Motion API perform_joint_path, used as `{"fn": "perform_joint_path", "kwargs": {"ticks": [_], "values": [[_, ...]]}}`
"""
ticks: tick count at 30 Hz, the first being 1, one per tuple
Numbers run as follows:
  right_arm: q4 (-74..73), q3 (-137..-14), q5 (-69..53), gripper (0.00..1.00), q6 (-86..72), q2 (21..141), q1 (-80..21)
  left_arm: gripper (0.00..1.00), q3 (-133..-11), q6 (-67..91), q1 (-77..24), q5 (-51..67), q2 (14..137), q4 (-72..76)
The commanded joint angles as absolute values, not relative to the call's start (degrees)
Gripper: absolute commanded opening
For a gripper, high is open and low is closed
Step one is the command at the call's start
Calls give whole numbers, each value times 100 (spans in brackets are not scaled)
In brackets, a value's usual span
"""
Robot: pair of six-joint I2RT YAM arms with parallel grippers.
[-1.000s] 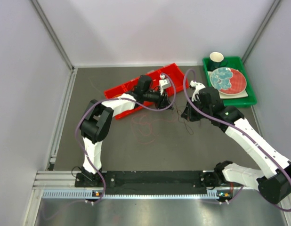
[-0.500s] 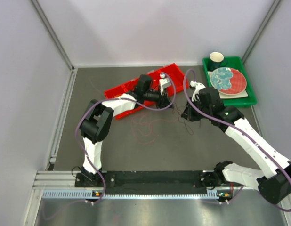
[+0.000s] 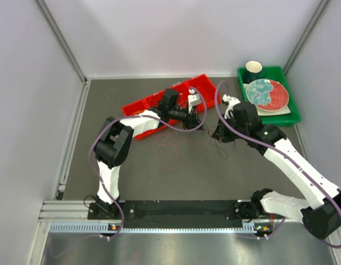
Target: Untangle the cables
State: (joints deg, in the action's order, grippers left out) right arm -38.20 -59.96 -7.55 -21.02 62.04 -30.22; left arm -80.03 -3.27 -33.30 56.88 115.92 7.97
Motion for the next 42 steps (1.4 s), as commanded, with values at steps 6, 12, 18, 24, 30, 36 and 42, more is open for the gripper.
{"fn": "perform_joint_path", "kwargs": {"ticks": [6, 12, 18, 24, 30, 36, 42], "values": [[-3586, -5994, -2222, 0, -1837, 6310, -2523, 27, -8507, -1106, -3164, 6635, 11786, 204], [-3665, -6196, -2601, 0, -1653, 6433, -2250, 27, -9087, -2037, -3103, 6969, 11988, -1027], [-3753, -6346, -2672, 0, -1565, 6592, -2206, 26, -9158, -2145, -3067, 7101, 12050, -1195], [-3700, -6381, -2821, 0, -1617, 6636, -2197, 27, -9062, -2092, -3085, 7049, 12023, -1055], [-3639, -6390, -2953, 0, -1705, 6636, -2206, 29, -9026, -2074, -3146, 6891, 12085, -1028], [-3630, -6390, -2988, 0, -1740, 6627, -2171, 26, -9035, -2013, -3146, 6899, 12138, -976], [-3621, -6407, -3094, 0, -1758, 6583, -2074, 29, -9018, -2039, -3146, 6882, 12155, -1002]]}}
